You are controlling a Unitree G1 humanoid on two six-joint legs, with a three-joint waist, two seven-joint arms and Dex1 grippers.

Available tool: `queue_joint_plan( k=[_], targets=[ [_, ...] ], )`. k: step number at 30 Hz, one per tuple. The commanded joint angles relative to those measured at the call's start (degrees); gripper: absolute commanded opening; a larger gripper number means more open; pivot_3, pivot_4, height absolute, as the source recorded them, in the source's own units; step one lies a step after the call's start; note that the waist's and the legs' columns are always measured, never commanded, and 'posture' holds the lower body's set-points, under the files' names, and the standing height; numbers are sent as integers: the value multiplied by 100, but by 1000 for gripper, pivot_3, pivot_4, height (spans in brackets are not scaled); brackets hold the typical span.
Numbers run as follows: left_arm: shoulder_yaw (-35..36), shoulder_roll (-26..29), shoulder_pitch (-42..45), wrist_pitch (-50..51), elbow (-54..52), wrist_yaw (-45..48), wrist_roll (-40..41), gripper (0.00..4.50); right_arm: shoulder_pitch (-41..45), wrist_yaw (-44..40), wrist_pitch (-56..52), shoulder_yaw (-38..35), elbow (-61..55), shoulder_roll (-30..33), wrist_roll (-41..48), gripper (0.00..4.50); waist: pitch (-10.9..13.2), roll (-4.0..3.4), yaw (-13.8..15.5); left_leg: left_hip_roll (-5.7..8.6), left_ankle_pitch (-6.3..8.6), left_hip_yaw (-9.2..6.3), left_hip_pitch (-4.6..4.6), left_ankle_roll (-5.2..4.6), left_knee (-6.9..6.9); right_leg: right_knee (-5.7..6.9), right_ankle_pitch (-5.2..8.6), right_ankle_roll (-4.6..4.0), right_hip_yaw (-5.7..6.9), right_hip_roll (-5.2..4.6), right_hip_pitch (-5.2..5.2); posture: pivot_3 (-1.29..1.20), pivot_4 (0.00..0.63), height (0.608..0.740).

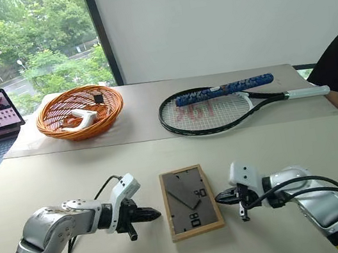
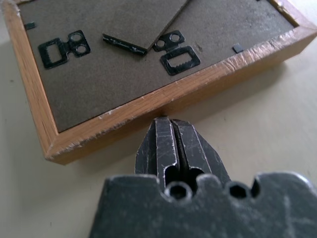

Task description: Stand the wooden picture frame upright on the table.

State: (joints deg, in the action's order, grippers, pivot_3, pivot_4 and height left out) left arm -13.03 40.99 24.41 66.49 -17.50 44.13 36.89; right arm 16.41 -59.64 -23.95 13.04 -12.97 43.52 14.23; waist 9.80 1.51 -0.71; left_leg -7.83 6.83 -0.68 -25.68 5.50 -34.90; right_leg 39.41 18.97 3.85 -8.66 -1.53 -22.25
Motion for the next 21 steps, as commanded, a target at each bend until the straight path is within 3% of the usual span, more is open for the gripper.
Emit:
queue_joint_plan(
  k=[1,8,18,21],
  targets=[
    [-143,351,-60,-212,318,92,-421,0,319,-4,103,243,91,-356,-85,43,-1,2,-18,0,0,0,5,0,2,0,0,0,0,1,1,0,150,692],
    [-47,806,-220,-571,582,269,-632,0,537,-215,-35,454,285,-620,-167,43,-3,0,-69,-2,-1,0,17,0,13,7,3,-1,-3,5,1,0,150,692],
    [-17,854,-179,-936,940,273,-902,0,475,-282,-281,528,80,-644,-106,43,-4,-2,-38,-2,-2,0,22,0,8,8,4,8,-3,4,0,0,150,692],
    [358,1017,-380,-686,945,361,-671,0,474,-276,-208,358,232,-463,-167,43,-5,-3,-47,-2,-2,0,24,1,7,8,4,8,-3,4,0,0,150,692]
  ],
)
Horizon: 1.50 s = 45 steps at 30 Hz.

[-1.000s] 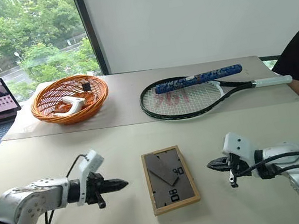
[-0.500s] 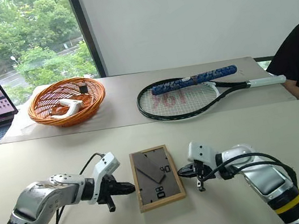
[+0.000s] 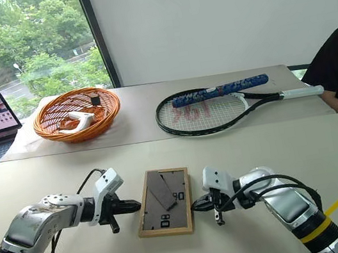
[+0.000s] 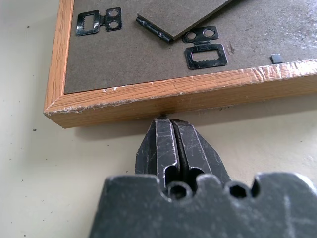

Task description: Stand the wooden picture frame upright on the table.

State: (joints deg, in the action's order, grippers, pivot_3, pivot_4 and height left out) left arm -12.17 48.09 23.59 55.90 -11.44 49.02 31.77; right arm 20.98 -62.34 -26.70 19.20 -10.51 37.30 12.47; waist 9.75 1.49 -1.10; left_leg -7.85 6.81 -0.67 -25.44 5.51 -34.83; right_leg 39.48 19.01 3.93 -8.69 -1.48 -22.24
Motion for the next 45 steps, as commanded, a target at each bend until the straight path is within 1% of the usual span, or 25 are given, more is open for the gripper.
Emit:
queue_joint_plan(
  k=[1,2,3,4,5,6,8,10,11,12,13,14,15,16,18,25,27,30,33,37,38,39,42,43,45],
  targets=[
    [785,264,-272,759,537,-185,140,0,-4,-14,69,-416,-4,250,67,43,-1,0,-15,0,0,0,0,0,2,0,0,-1,0,0,1,0,150,692],
    [1153,214,-247,1043,670,-239,351,0,-27,-19,68,-525,-15,312,120,43,0,0,-20,0,0,0,-1,0,3,2,0,-1,-1,0,1,0,150,692],
    [1821,160,-55,1772,933,-157,855,256,-72,-32,78,-713,-20,405,210,4,1,1,-23,0,0,0,-2,0,4,6,1,-2,-2,1,-1,0,150,692],
    [2281,113,86,2299,1098,-105,1205,410,-105,-43,85,-837,-23,464,268,0,2,3,-28,-1,0,0,-7,0,4,16,4,-6,-1,2,-9,0,150,692],
    [2704,137,287,2963,1432,-28,1659,658,-150,-65,117,-965,-17,544,306,0,5,9,-21,0,0,0,-12,-1,4,26,8,-7,-1,3,-20,0,150,692],
    [2978,158,415,3386,1680,-48,2017,921,-183,-80,140,-1048,-15,597,331,0,13,23,-10,0,0,0,-15,-1,6,27,12,-8,0,3,-23,0,150,692],
    [2612,634,214,3660,1683,37,2532,1706,-230,-113,168,-1124,0,661,349,0,13,28,-3,0,0,-1,-26,0,10,32,18,-8,2,2,-35,0,150,692],
    [2333,816,27,3660,1600,49,3174,2470,-253,-130,207,-1104,21,638,339,0,13,27,-1,0,7,1,-28,8,10,29,21,-12,1,-2,-31,0,150,692],
    [2300,826,12,3660,1626,-3,3434,2857,-257,-135,219,-1091,28,622,334,0,13,26,4,0,9,1,-29,10,13,29,20,-18,1,-2,-33,0,150,692],
    [2123,805,26,3660,1695,-151,3687,3105,-256,-145,223,-1037,28,588,321,0,13,26,12,0,10,2,-30,11,16,29,18,-28,1,-2,-35,0,150,692],
    [1958,785,21,3660,1698,-326,3815,3538,-249,-155,228,-984,20,559,302,0,13,26,35,0,11,1,-31,11,19,32,14,-42,3,-1,-39,0,150,692],
    [1697,730,-28,3660,1616,-548,3903,3802,-228,-151,201,-916,-4,491,307,0,13,26,43,-1,11,-1,-42,11,18,37,14,-45,7,0,-52,0,150,692],
    [1513,701,-56,3660,1566,-739,4006,4173,-209,-148,179,-873,-19,442,311,0,13,26,41,-1,11,-1,-49,11,15,41,14,-46,7,0,-60,0,150,692],
    [1385,534,-46,3660,1541,-958,4192,4349,-190,-135,160,-806,-45,367,306,0,13,26,39,0,11,-2,-58,11,9,42,13,-46,5,0,-68,0,150,692],
    [1257,172,43,3660,1548,-1376,4532,4349,-180,-129,126,-678,-113,263,279,0,12,25,48,0,9,-1,-74,12,2,44,9,-43,3,-1,-79,0,150,692],
    [1001,-770,303,3660,1889,-2826,5374,4349,-198,-51,129,-404,-198,26,213,0,8,23,161,1,9,-2,-74,13,-8,44,6,-40,4,-1,-73,0,150,692],
    [1051,-1027,313,3660,1996,-3198,5629,4349,-204,-9,137,-355,-190,-32,184,0,7,22,174,2,9,-2,-74,13,-10,44,5,-39,3,-1,-70,0,150,692],
    [1186,-1270,314,3635,2104,-3612,6025,4349,-222,37,113,-343,-225,-101,183,0,2,19,193,2,8,-2,-72,13,-14,43,4,-38,4,-2,-62,0,150,692],
    [1246,-1288,246,3522,2104,-3933,6399,4349,-256,65,104,-350,-253,-120,175,0,2,20,189,2,7,-3,-72,15,-14,42,3,-38,4,-1,-62,0,150,692],
    [1291,-1177,130,3261,2161,-4353,6849,3368,-275,93,113,-349,-244,-110,177,0,2,20,178,2,7,-5,-72,16,-12,42,2,-39,4,-1,-63,0,150,692],
    [1273,-1141,111,3211,2160,-4420,6965,2906,-273,97,111,-353,-240,-108,181,0,2,20,172,2,7,-6,-72,16,-11,43,2,-39,4,0,-63,0,150,692],
    [1259,-1124,102,3148,2155,-4475,7080,2634,-255,99,104,-373,-229,-102,194,0,2,20,165,2,6,-7,-72,18,-10,43,2,-39,4,0,-65,0,150,692],
    [1177,-1082,95,2963,2138,-4611,7386,1450,-205,133,32,-528,-240,-72,291,0,2,20,165,2,1,-8,-72,25,-5,44,0,-42,4,1,-68,0,150,692],
    [1145,-1064,99,2908,2138,-4646,7466,1151,-191,150,-5,-599,-254,-60,338,0,2,20,168,2,0,-8,-72,27,-5,44,0,-42,4,1,-68,0,150,692],
    [1162,-1053,170,2743,2215,-4726,7616,1160,-179,225,-221,-1020,-325,16,622,0,2,20,173,2,-1,-9,-73,28,-5,43,0,-41,4,0,-68,0,150,692]
  ],
)
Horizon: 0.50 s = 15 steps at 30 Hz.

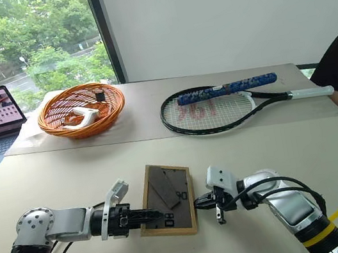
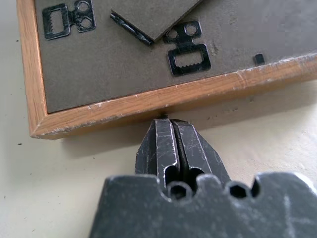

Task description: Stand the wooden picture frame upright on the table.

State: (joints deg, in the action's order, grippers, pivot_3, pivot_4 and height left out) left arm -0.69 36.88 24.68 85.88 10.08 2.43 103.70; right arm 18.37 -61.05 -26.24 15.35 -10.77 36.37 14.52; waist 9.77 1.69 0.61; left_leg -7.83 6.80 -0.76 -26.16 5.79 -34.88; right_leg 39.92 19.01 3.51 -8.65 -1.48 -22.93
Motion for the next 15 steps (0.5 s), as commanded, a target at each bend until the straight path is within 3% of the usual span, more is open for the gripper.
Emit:
queue_joint_plan(
  k=[1,4,7,10,15],
  targets=[
    [42,108,105,-321,79,-72,501,1160,62,130,-431,-926,-345,160,631,0,0,0,5,0,0,0,0,0,0,0,0,0,0,0,1,0,150,692],
    [147,304,299,-411,189,-7,658,1160,145,360,-1168,-1973,-431,295,1424,0,1,1,6,0,-1,0,-2,1,0,0,-1,0,0,0,-1,0,150,692],
    [127,483,476,-230,114,381,429,1160,433,504,-1881,-2396,-553,313,2136,0,1,1,-3,0,-1,-2,-2,2,2,0,-2,-1,0,0,-1,0,150,692],
    [44,502,725,-129,144,693,115,1160,788,579,-2459,-2230,-739,200,2608,1083,1,1,-27,0,-2,-2,-2,2,10,0,-2,-3,0,2,-8,0,150,692],
    [-18,367,1100,-23,153,1181,-625,1160,1407,712,-2863,-1429,-609,-147,2595,2791,1,1,-41,0,-4,-3,-7,6,15,-1,-1,-4,0,3,-13,0,150,692]
  ],
)
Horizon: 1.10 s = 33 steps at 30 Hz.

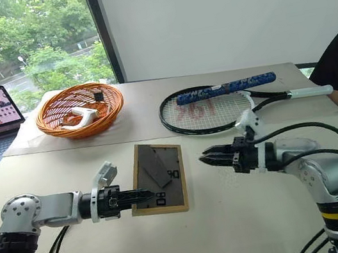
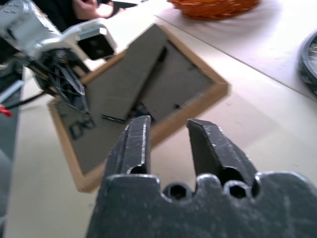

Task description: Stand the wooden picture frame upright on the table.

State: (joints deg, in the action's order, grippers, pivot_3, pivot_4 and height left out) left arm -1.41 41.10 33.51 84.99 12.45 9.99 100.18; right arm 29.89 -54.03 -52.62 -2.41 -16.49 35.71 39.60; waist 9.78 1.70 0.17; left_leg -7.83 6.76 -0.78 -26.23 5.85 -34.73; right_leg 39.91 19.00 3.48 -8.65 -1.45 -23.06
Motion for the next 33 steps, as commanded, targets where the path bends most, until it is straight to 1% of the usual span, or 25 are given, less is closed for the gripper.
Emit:
queue_joint_plan(
  k=[1,2,3,5,10,12,15,18,20,24,27,30,32,33],
  targets=[
    [55,-72,250,103,-129,525,-392,1160,349,36,-246,473,62,-150,37,3158,0,0,5,0,0,0,-3,0,0,-1,0,0,1,0,-2,0,150,692],
    [63,-84,266,136,-168,606,-484,1160,417,62,-251,556,144,-201,-3,3403,0,0,6,0,0,0,-6,0,0,-2,0,0,1,0,-2,0,150,692],
    [73,-95,276,166,-204,682,-567,1160,473,60,-244,636,215,-234,-37,3824,0,0,10,0,0,0,-9,0,0,-2,0,0,1,0,-4,0,150,692],
    [101,-118,281,224,-257,796,-680,1160,542,-42,-252,824,301,-262,-50,4482,0,0,33,0,0,0,-12,0,0,-2,0,0,2,0,-7,0,150,692],
    [146,-221,326,397,-279,1006,-832,1160,635,-42,38,1258,461,-575,-274,4482,0,0,38,-1,0,-1,-14,0,0,-1,0,0,4,0,-9,0,150,692],
    [180,-274,410,462,-112,1030,-910,1160,626,-66,127,1245,366,-741,-221,4482,1,0,35,0,0,-3,-14,0,0,-1,0,0,4,1,-10,0,150,692],
    [243,-353,547,603,225,1023,-1030,1160,553,-202,547,1139,146,-887,-189,4482,1,0,37,0,0,-3,-14,0,0,0,0,0,5,1,-10,0,150,692],
    [276,-371,679,732,687,1045,-1083,1160,412,-246,905,943,-85,-879,-151,4482,1,0,47,0,0,-6,-15,0,-1,0,0,0,10,0,-8,0,150,692],
    [296,-341,728,751,962,1100,-1018,1160,296,-276,1166,813,-245,-819,-160,4482,1,1,54,0,0,-7,-15,0,0,-1,0,0,12,1,-8,0,150,692],
    [175,-158,680,751,1086,1351,-778,1160,87,-228,1835,752,-423,-563,-613,4482,1,1,47,0,0,-10,-17,0,1,0,0,0,15,1,-8,0,150,692],
    [102,-17,579,751,920,1565,-632,1160,-36,-78,2494,805,-144,-216,-1347,4482,1,0,9,0,0,-11,-17,0,1,0,0,0,15,1,-10,0,150,692],
    [94,204,548,751,911,1814,-519,1160,-213,-83,3097,560,231,155,-1756,4482,1,2,18,0,0,-11,-17,1,0,-1,0,0,15,0,-9,0,150,692],
    [149,354,517,751,889,1972,-535,1160,-353,-28,3726,325,464,336,-2048,4482,3,3,32,0,0,-10,-17,1,0,-2,1,0,15,0,-10,0,150,692],
    [156,417,493,751,838,2048,-567,1160,-430,34,4205,315,601,428,-2346,4482,3,3,36,0,-1,-11,-17,1,0,-1,1,-1,16,1,-11,0,150,692]
  ],
)
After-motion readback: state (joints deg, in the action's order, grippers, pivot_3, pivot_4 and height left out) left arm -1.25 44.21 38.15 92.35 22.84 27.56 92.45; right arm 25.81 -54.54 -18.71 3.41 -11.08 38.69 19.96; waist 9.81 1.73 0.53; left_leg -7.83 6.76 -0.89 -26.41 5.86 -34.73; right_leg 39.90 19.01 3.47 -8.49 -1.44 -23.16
